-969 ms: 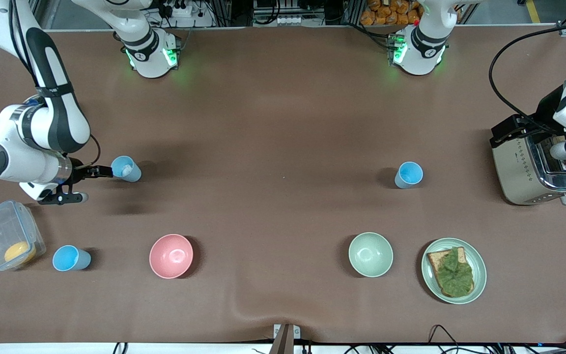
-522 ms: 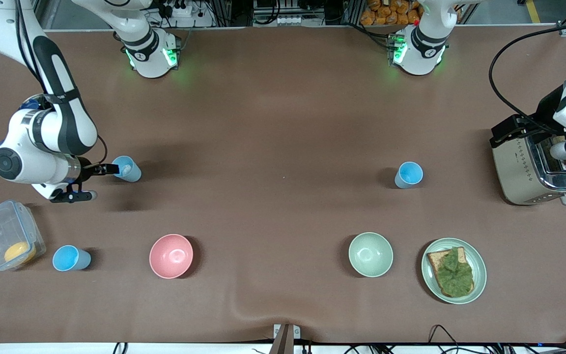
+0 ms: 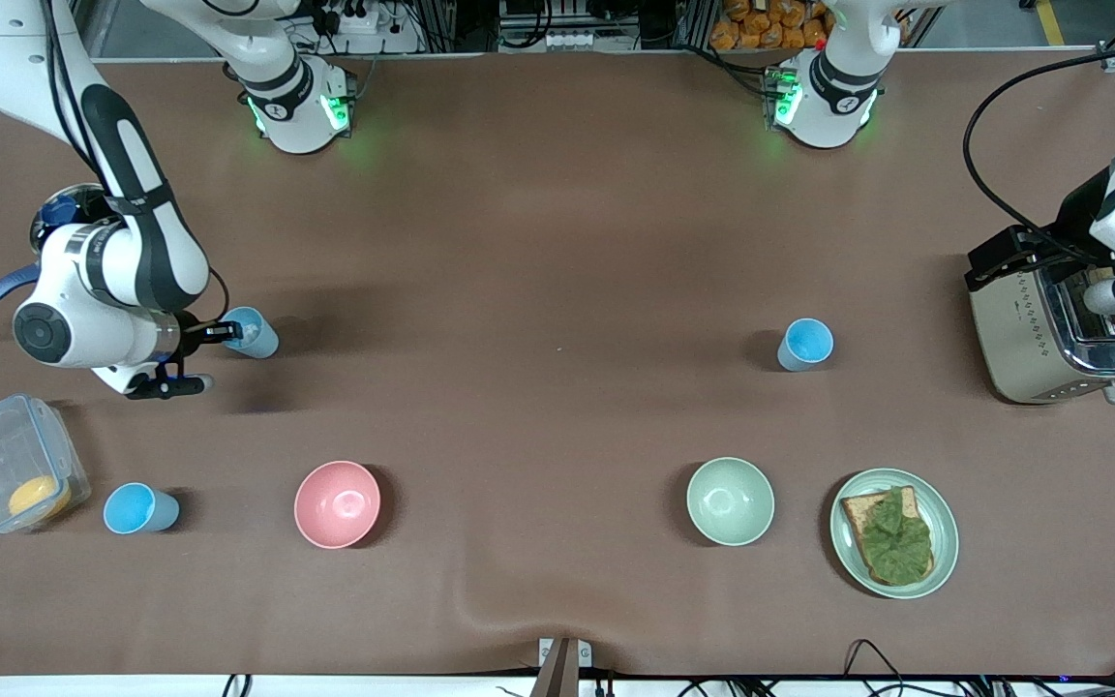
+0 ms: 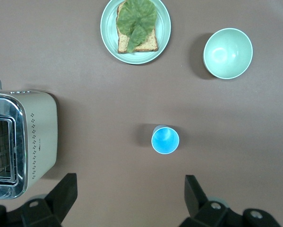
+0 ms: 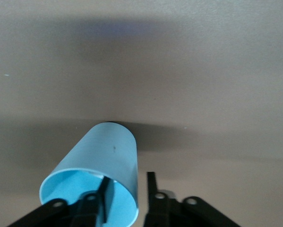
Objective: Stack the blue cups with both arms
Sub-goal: 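Reach the right gripper down to the blue cup and grasp it, then lift the blue cup with the right gripper and carry it mid-table, then set the cup down with the right gripper while the left gripper reaches another cup, then withdraw the right gripper while the left gripper grasps the blue cup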
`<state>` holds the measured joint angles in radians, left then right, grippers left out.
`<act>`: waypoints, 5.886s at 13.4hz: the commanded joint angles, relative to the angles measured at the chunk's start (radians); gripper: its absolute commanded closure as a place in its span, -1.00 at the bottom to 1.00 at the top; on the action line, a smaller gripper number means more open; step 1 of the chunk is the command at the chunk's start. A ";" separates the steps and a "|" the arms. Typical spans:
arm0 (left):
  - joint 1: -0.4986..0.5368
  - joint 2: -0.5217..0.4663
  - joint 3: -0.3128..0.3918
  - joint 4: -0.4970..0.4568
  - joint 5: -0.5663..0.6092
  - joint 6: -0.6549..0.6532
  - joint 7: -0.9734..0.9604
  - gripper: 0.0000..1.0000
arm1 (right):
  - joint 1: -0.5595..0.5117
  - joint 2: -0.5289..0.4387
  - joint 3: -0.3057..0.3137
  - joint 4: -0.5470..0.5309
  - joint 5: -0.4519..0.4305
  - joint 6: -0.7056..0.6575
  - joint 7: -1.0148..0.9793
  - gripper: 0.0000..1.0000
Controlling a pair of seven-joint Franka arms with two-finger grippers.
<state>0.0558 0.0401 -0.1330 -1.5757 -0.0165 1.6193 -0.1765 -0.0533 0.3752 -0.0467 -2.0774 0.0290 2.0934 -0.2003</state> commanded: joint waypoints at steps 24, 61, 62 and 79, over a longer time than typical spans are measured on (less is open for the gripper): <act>0.006 -0.005 -0.002 0.002 -0.005 0.007 -0.015 -1.00 | 0.895 0.383 0.001 0.657 0.357 0.111 0.993 1.00; -0.057 0.237 -0.011 -0.632 0.041 0.725 0.006 -1.00 | 0.228 -0.177 -0.019 0.439 0.029 -0.437 0.453 -1.00; -0.059 0.244 -0.011 -0.632 0.039 0.731 0.006 -1.00 | 0.190 -0.205 -0.019 0.438 0.011 -0.437 0.408 -1.00; -0.093 0.072 -0.109 -0.557 0.023 0.643 -0.004 1.00 | 0.059 -0.395 -0.019 0.499 -0.021 -0.625 0.285 -1.00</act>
<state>-0.0337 0.1381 -0.2179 -2.1457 0.0021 2.2939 -0.1758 0.0333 -0.0363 -0.0846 -1.6063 0.0222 1.4843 0.0905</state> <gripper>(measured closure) 0.974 0.000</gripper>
